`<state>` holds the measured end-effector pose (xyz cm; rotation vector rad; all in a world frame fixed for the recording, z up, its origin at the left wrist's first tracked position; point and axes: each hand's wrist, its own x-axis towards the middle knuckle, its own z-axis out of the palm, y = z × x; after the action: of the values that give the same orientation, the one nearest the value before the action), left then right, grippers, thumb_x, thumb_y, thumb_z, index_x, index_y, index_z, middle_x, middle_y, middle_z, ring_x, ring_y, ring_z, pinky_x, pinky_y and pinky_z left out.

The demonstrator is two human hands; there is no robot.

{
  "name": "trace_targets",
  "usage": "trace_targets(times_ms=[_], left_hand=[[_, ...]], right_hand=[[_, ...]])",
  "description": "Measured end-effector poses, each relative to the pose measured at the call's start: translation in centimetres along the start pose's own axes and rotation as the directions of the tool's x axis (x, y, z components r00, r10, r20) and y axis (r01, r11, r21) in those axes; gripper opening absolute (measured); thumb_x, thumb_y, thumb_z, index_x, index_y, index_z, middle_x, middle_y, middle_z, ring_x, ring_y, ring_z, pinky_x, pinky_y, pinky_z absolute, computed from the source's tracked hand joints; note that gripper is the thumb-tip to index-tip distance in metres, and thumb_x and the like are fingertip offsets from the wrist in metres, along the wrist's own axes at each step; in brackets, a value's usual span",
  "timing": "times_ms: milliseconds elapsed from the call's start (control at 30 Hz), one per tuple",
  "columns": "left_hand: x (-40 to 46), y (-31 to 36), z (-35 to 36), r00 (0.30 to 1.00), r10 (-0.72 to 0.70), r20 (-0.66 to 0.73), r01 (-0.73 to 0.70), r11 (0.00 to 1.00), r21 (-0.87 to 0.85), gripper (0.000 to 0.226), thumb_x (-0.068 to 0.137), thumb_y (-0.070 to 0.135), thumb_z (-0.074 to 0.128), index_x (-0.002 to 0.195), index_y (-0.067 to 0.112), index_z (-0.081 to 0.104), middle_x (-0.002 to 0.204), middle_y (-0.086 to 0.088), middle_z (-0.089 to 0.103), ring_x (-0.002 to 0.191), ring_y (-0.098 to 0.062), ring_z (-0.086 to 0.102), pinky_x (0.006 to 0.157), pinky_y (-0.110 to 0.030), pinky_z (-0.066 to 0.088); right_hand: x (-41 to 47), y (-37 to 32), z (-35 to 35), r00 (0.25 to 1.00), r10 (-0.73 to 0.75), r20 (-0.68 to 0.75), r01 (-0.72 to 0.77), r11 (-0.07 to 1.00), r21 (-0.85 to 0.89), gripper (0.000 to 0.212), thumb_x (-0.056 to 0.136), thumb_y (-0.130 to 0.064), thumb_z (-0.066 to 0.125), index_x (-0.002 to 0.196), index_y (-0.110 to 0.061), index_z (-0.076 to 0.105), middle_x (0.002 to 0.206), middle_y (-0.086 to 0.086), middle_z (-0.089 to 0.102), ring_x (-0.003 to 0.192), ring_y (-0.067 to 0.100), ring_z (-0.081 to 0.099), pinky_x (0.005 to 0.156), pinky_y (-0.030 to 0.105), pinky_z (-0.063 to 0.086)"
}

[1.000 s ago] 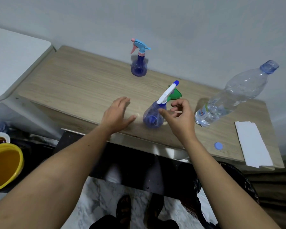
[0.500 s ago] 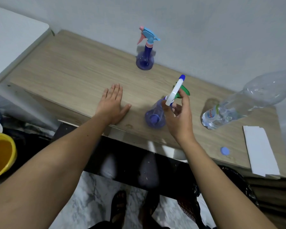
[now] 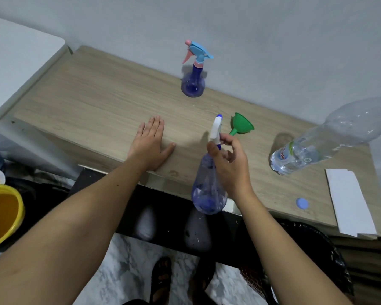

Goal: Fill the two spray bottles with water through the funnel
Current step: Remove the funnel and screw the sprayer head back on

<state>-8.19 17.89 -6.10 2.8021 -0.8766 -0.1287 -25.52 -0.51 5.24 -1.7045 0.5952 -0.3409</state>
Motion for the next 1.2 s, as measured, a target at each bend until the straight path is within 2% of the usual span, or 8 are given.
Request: trace_targets(times_ms=[133,333,467,600,800,967,1100,1200], left_hand=[[0.0,0.0,0.1,1.0,-0.001,-0.004,0.0,1.0,-0.017,0.097,0.098,0.073,0.024,0.169,0.008,0.01,0.178,-0.01,0.008,0.165,-0.022,0.003,0.133,-0.045,0.002],[-0.1,0.0,0.0,1.0,-0.002,-0.013,0.001,1.0,-0.026,0.092,0.103,0.069,0.032,0.169,0.009,0.009,0.178,-0.009,0.006,0.165,-0.021,0.001,0.133,-0.045,0.002],[-0.2,0.1,0.0,1.0,-0.002,-0.013,0.002,1.0,-0.028,0.093,0.102,0.07,0.03,0.169,0.009,0.009,0.178,-0.009,0.006,0.165,-0.021,0.001,0.134,-0.045,0.002],[-0.3,0.1,-0.2,1.0,0.0,-0.023,-0.001,0.999,-0.033,0.093,0.101,0.071,0.029,0.169,0.009,0.01,0.178,-0.01,0.007,0.165,-0.022,0.002,0.133,-0.045,0.002],[-0.2,0.1,-0.1,1.0,-0.001,-0.028,0.0,0.999,-0.037,0.096,0.099,0.072,0.026,0.169,0.009,0.011,0.178,-0.01,0.009,0.165,-0.022,0.004,0.133,-0.045,0.003],[-0.2,0.1,-0.1,1.0,0.001,-0.026,-0.002,0.999,-0.036,0.096,0.099,0.073,0.025,0.169,0.009,0.011,0.178,-0.01,0.009,0.165,-0.022,0.003,0.133,-0.045,0.003],[-0.2,0.1,-0.1,0.999,0.002,-0.035,-0.003,0.999,-0.033,0.095,0.099,0.072,0.027,0.168,0.008,0.013,0.178,-0.01,0.01,0.165,-0.023,0.005,0.133,-0.045,0.004],[-0.2,0.1,-0.1,0.999,-0.003,-0.035,0.002,1.0,-0.031,0.095,0.099,0.071,0.027,0.168,0.008,0.013,0.178,-0.01,0.01,0.165,-0.023,0.005,0.133,-0.045,0.004]], right_hand=[[0.0,0.5,0.8,0.995,0.081,0.06,-0.082,0.996,0.021,0.06,0.076,-0.066,0.073,0.114,-0.02,0.069,0.1,0.004,0.075,0.066,0.02,0.059,0.063,0.037,0.049],[-0.1,0.7,1.2,0.98,0.146,0.133,-0.149,0.989,0.011,0.055,0.081,-0.061,0.074,0.103,-0.011,0.071,0.087,-0.004,0.07,0.066,0.015,0.064,0.068,0.05,0.057],[0.2,1.1,1.3,0.972,0.139,0.188,-0.141,0.99,-0.003,0.031,0.096,-0.039,0.075,0.097,-0.009,0.073,0.077,-0.005,0.068,0.065,0.01,0.061,0.066,0.034,0.051],[0.2,1.7,1.5,0.968,0.131,0.213,-0.13,0.991,-0.018,0.029,0.098,-0.038,0.074,0.096,-0.008,0.073,0.074,-0.007,0.066,0.061,0.005,0.057,0.061,0.021,0.045],[0.1,2.2,1.7,0.965,0.161,0.208,-0.169,0.986,0.017,0.033,0.097,-0.044,0.073,0.096,-0.012,0.075,0.082,-0.004,0.068,0.067,0.01,0.063,0.066,0.028,0.051],[0.2,2.7,1.1,0.974,0.154,0.168,-0.154,0.988,-0.016,0.031,0.097,-0.037,0.075,0.083,-0.009,0.073,0.067,-0.008,0.065,0.062,0.008,0.056,0.062,0.023,0.045],[0.2,3.2,0.7,0.975,0.162,0.155,-0.157,0.987,-0.046,0.038,0.09,-0.053,0.077,0.088,-0.015,0.075,0.075,-0.004,0.069,0.067,0.012,0.06,0.069,0.033,0.048],[0.1,3.0,0.7,0.977,0.162,0.138,-0.159,0.987,-0.03,0.045,0.083,-0.064,0.074,0.094,-0.02,0.076,0.08,-0.008,0.072,0.068,0.01,0.065,0.07,0.032,0.051]])
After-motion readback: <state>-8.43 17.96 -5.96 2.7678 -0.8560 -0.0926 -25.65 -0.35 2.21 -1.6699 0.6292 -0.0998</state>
